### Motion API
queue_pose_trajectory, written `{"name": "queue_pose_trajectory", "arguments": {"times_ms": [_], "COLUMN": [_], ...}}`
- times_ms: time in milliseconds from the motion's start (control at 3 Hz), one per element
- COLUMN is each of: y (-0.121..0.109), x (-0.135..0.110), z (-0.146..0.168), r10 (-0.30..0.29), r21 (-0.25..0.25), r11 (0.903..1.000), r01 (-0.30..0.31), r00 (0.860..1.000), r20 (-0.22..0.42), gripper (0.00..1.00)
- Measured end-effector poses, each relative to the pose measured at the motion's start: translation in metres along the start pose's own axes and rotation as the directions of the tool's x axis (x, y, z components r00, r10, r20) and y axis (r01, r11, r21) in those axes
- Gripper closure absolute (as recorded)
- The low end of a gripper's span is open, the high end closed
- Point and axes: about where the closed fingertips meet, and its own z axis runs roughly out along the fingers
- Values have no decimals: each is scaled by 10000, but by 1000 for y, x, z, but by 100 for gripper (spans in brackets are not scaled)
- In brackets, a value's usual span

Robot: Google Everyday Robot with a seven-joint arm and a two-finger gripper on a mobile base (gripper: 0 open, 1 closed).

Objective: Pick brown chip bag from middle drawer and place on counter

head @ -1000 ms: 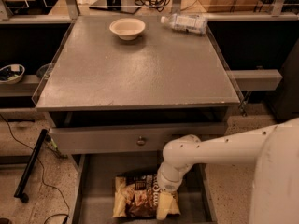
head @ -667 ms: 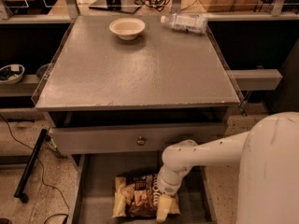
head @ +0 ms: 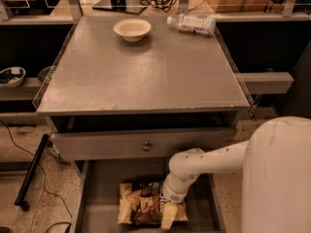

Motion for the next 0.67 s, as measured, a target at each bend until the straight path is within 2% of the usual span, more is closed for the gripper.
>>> {"name": "queue_pose_trajectory", "arguments": {"times_ms": [667], "y": [-4], "x": [2], "z": [2], "r10": [164], "r21": [68], "r11": [9998], "r01": [-164], "r00": [9998], "r20": [67], "gripper": [0]}}
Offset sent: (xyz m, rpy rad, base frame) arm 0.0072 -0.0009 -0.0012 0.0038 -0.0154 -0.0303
